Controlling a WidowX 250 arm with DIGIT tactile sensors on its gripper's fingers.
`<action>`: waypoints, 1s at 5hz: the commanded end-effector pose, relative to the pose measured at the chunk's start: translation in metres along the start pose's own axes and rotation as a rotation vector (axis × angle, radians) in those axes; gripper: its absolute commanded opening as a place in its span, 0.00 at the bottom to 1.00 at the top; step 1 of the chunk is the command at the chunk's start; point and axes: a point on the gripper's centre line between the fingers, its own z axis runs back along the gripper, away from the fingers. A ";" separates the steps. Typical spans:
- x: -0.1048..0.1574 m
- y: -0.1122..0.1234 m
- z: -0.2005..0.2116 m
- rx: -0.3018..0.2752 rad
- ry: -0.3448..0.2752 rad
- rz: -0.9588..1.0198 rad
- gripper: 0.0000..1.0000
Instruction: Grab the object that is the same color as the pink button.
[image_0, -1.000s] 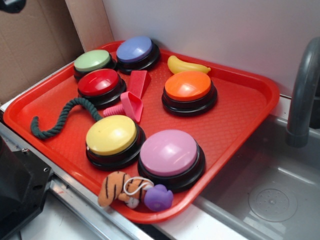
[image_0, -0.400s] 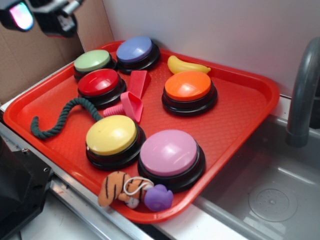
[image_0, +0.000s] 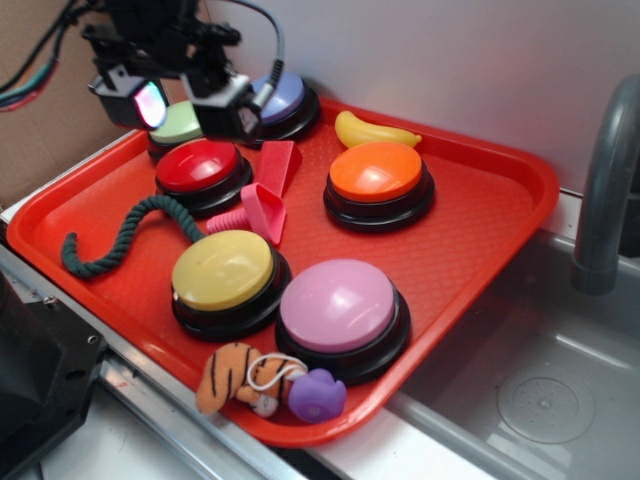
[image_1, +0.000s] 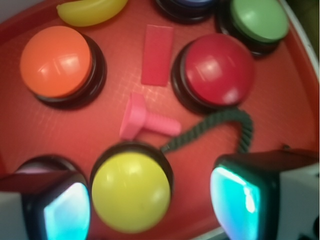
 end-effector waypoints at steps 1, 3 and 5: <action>0.019 -0.013 -0.036 0.012 -0.060 0.040 1.00; 0.026 -0.010 -0.068 0.002 -0.041 0.057 1.00; 0.026 -0.010 -0.079 0.040 -0.052 0.075 0.72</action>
